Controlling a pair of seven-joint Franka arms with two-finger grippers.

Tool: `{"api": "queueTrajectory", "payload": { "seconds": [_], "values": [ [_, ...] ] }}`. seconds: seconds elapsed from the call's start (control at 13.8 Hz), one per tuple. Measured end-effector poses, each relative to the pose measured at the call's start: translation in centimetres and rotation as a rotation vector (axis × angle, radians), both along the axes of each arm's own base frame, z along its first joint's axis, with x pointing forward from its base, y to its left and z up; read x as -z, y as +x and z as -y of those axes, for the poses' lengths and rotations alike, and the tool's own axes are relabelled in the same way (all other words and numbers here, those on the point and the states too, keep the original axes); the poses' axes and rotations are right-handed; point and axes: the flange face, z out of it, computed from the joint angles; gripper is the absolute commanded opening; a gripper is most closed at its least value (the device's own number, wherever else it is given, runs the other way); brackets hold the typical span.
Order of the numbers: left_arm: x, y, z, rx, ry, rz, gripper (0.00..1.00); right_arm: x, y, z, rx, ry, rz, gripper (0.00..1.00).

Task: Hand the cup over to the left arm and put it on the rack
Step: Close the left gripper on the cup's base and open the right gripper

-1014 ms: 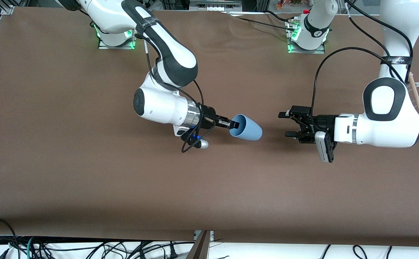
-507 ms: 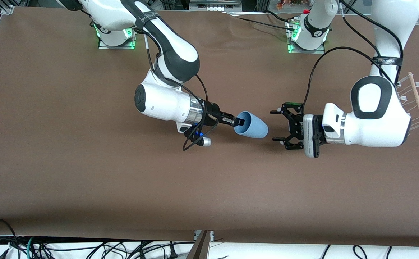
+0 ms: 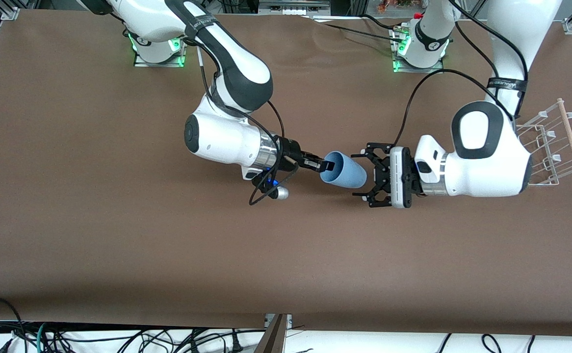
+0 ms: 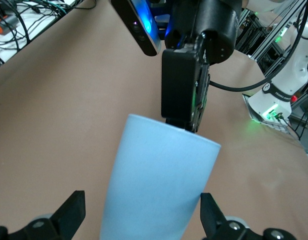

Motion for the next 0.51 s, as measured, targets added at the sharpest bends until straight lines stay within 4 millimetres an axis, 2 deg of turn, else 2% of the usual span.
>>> {"api": "queueTrajectory", "payload": {
  "seconds": [0.29, 0.36, 0.43, 0.51],
  "values": [
    [0.5, -0.4, 1.3, 0.028, -0.001, 0.016, 1.00, -0.4, 0.1, 0.0, 0.009, 0.006, -0.008, 0.00],
    [0.8, -0.5, 1.5, 0.034, -0.001, 0.016, 0.87, -0.6, 0.1, -0.1, 0.010, 0.009, -0.010, 0.00],
    [1.0, -0.6, 1.6, 0.043, -0.002, 0.020, 0.60, -0.7, 0.1, -0.2, 0.013, 0.012, -0.012, 0.00],
    [1.0, -0.6, 1.7, 0.058, -0.005, 0.036, 0.37, -0.8, 0.1, -0.2, 0.015, 0.013, -0.014, 0.00]
  ]
}}
